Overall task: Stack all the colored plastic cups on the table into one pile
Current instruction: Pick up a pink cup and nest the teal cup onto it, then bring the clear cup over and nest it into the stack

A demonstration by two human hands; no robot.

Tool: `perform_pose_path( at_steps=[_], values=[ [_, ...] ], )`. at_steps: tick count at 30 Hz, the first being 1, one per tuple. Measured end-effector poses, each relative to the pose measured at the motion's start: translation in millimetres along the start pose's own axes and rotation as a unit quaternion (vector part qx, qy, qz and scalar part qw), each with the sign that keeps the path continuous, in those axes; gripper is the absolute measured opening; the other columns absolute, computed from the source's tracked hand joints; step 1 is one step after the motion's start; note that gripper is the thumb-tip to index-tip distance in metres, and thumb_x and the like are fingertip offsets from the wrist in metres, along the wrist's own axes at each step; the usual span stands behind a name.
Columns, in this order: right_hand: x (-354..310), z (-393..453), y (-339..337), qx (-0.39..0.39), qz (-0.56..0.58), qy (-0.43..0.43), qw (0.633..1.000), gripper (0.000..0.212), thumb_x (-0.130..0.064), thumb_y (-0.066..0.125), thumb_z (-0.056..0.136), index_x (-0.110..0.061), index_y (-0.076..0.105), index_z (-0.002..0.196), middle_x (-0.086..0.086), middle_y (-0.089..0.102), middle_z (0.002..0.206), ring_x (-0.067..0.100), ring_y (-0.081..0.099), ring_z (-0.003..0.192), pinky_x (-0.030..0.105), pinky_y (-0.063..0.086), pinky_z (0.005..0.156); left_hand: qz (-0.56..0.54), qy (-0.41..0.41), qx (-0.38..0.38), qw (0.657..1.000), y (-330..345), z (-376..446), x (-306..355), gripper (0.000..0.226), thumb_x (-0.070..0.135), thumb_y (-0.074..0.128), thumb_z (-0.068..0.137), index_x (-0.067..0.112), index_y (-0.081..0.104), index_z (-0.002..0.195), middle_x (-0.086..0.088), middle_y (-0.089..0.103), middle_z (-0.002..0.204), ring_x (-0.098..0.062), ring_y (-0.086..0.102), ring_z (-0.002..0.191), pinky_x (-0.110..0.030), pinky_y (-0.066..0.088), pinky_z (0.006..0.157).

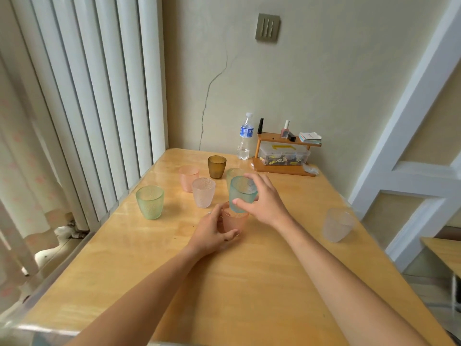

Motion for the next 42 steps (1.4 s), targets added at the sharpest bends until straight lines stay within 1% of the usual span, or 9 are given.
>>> perform_pose_path(
  at_steps=[4, 12, 19, 23, 29, 33, 37, 39, 42],
  values=[
    [-1.6, -7.0, 10.4, -0.047, -0.025, 0.011, 0.999, 0.076, -0.04, 0.085, 0.075, -0.023, 0.052, 0.141, -0.003, 0.05, 0.133, 0.013, 0.05, 0.126, 0.021, 0.037, 0.098, 0.016, -0.003, 0.003, 1.0, -0.5, -0.6, -1.3, 0.074, 0.036, 0.09, 0.078, 0.024, 0.053, 0.14, 0.001, 0.077, 0.114, -0.013, 0.075, 0.1, -0.034, 0.061, 0.091],
    [10.1, -13.1, 25.1, -0.099, 0.028, 0.074, 0.992, 0.081, -0.04, 0.088, 0.072, -0.031, 0.042, 0.138, -0.002, 0.049, 0.144, 0.017, 0.05, 0.129, 0.028, 0.041, 0.104, 0.044, 0.011, -0.004, 0.999, 0.6, 0.4, -3.9, 0.071, 0.044, 0.084, 0.08, 0.023, 0.051, 0.138, 0.003, 0.073, 0.11, -0.02, 0.068, 0.096, -0.039, 0.057, 0.083],
    [13.3, -12.6, 32.0, -0.081, 0.035, 0.078, 0.993, 0.091, -0.04, 0.093, 0.065, -0.026, 0.038, 0.136, 0.001, 0.048, 0.144, 0.019, 0.05, 0.127, 0.032, 0.044, 0.104, 0.05, 0.055, -0.001, 0.997, -1.8, -3.2, 5.1, 0.098, 0.041, 0.083, 0.088, 0.021, 0.023, 0.163, 0.005, 0.062, 0.142, -0.015, 0.066, 0.117, -0.033, 0.053, 0.101],
    [12.9, -15.1, 32.8, -0.075, 0.044, 0.081, 0.993, 0.091, -0.039, 0.091, 0.068, -0.028, 0.037, 0.14, 0.002, 0.046, 0.145, 0.018, 0.049, 0.128, 0.028, 0.041, 0.102, 0.031, 0.05, -0.006, 0.998, -4.5, -4.0, 8.6, 0.088, 0.044, 0.08, 0.087, 0.026, 0.03, 0.156, 0.008, 0.065, 0.132, -0.016, 0.073, 0.104, -0.038, 0.058, 0.094],
    [12.6, -19.6, 22.9, -0.101, 0.054, 0.079, 0.99, 0.083, -0.043, 0.083, 0.077, -0.037, 0.039, 0.147, 0.0, 0.048, 0.15, 0.019, 0.051, 0.134, 0.032, 0.043, 0.108, -0.002, 0.029, 0.022, 0.999, -4.7, -0.3, 22.1, 0.08, 0.053, 0.072, 0.078, 0.017, 0.044, 0.144, 0.005, 0.069, 0.129, -0.015, 0.07, 0.111, -0.042, 0.059, 0.096],
    [16.7, -30.0, 1.5, -0.126, 0.064, 0.103, 0.985, 0.087, -0.055, 0.077, 0.079, -0.038, 0.035, 0.153, -0.002, 0.045, 0.154, 0.013, 0.05, 0.136, 0.033, 0.043, 0.11, -0.029, 0.007, 0.034, 0.999, -2.7, 1.1, 26.6, 0.069, 0.049, 0.083, 0.084, 0.018, 0.05, 0.137, 0.006, 0.07, 0.13, -0.015, 0.071, 0.111, -0.043, 0.06, 0.095],
    [44.7, -41.8, -41.9, 0.015, -0.132, 0.109, 0.985, 0.063, -0.052, 0.068, 0.088, -0.024, 0.052, 0.142, 0.002, 0.056, 0.141, 0.02, 0.054, 0.131, 0.043, 0.037, 0.114, -0.015, 0.009, 0.019, 1.0, 0.4, -1.8, 32.6, 0.066, 0.037, 0.087, 0.086, 0.013, 0.049, 0.134, 0.0, 0.067, 0.129, -0.02, 0.068, 0.111, -0.038, 0.058, 0.096],
    [65.9, -51.9, -62.2, 0.103, -0.287, 0.092, 0.948, 0.049, -0.044, 0.064, 0.091, -0.018, 0.059, 0.132, 0.006, 0.06, 0.132, 0.026, 0.054, 0.127, 0.051, 0.028, 0.117, -0.003, 0.013, 0.011, 1.0, 1.7, -4.8, 35.7, 0.068, 0.042, 0.086, 0.085, 0.013, 0.049, 0.133, -0.002, 0.067, 0.129, -0.022, 0.067, 0.115, -0.039, 0.057, 0.097],
    [96.5, -69.0, -87.4, 0.16, -0.371, 0.148, 0.903, 0.052, -0.041, 0.068, 0.086, -0.011, 0.059, 0.128, 0.015, 0.053, 0.132, 0.035, 0.046, 0.128, 0.058, 0.026, 0.117, 0.0, 0.002, 0.001, 1.0, 4.3, -8.9, 38.5, 0.071, 0.055, 0.08, 0.08, 0.017, 0.048, 0.13, -0.002, 0.067, 0.128, -0.024, 0.065, 0.117, -0.042, 0.056, 0.099]
  ],
)
Point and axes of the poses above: each hand's wrist, its own z-axis towards the middle knuckle, its own y-axis out of the palm, x = y × z, the point moved 1 cm from there along z, towards the middle knuckle
